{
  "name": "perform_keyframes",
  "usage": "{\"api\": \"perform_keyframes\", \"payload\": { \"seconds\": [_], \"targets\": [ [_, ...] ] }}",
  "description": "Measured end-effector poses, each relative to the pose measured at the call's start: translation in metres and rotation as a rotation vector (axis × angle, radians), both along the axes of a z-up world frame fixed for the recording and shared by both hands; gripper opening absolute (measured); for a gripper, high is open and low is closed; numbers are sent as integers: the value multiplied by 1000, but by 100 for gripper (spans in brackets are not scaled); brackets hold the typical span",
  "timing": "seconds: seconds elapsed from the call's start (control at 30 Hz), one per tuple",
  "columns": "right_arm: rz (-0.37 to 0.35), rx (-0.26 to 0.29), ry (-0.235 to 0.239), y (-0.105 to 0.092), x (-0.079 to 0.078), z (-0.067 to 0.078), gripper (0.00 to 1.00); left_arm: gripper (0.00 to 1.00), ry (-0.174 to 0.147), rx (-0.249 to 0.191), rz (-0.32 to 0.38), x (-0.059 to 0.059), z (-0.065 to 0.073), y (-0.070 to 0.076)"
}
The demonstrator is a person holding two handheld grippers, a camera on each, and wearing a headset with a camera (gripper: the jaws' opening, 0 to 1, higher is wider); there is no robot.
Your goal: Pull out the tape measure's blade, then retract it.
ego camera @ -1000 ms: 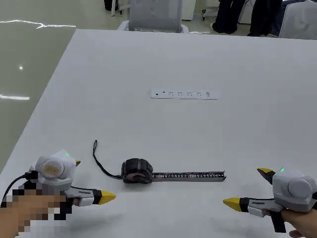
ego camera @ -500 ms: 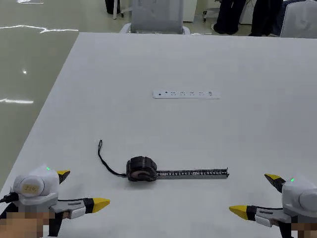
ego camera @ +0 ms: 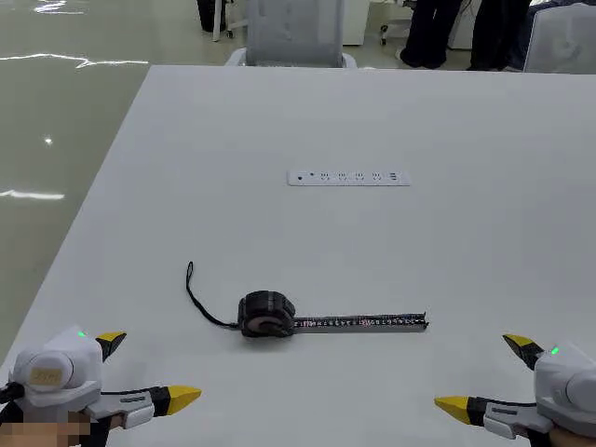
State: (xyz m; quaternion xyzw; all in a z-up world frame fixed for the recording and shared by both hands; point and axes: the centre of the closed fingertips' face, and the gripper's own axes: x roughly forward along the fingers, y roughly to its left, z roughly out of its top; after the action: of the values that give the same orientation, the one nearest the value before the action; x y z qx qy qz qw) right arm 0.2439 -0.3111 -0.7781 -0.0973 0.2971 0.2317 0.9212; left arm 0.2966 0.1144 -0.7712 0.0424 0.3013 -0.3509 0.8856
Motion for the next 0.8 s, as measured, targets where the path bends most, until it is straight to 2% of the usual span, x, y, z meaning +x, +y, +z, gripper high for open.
{"api": "perform_keyframes", "payload": {
  "seconds": [0.03,0.07,0.1,0.17,0.23,0.3,0.33,0.53,0.63,0.8],
  "targets": [
    [-2,3,2,0,-1,0,100,99,4,-1,4,0,0,1],
    [-2,6,3,1,-3,-1,100,99,37,2,15,-4,-3,3],
    [-3,7,3,1,-4,-1,100,97,50,6,18,-5,-4,5],
    [-7,8,4,2,-7,-1,100,91,30,8,9,-6,-1,6],
    [-10,12,6,3,-9,-2,100,92,8,-10,3,-7,3,4],
    [-12,11,7,3,-9,-4,100,97,10,-18,4,-7,3,4],
    [-18,16,11,2,-10,-4,100,99,5,-8,6,-6,2,5],
    [-40,21,25,-3,-13,-6,100,99,14,0,22,-4,0,9],
    [-42,20,24,-4,-14,-6,100,99,3,7,27,-2,1,12],
    [-33,10,23,-5,-16,-7,100,99,6,6,31,-2,1,15]
  ]
}}
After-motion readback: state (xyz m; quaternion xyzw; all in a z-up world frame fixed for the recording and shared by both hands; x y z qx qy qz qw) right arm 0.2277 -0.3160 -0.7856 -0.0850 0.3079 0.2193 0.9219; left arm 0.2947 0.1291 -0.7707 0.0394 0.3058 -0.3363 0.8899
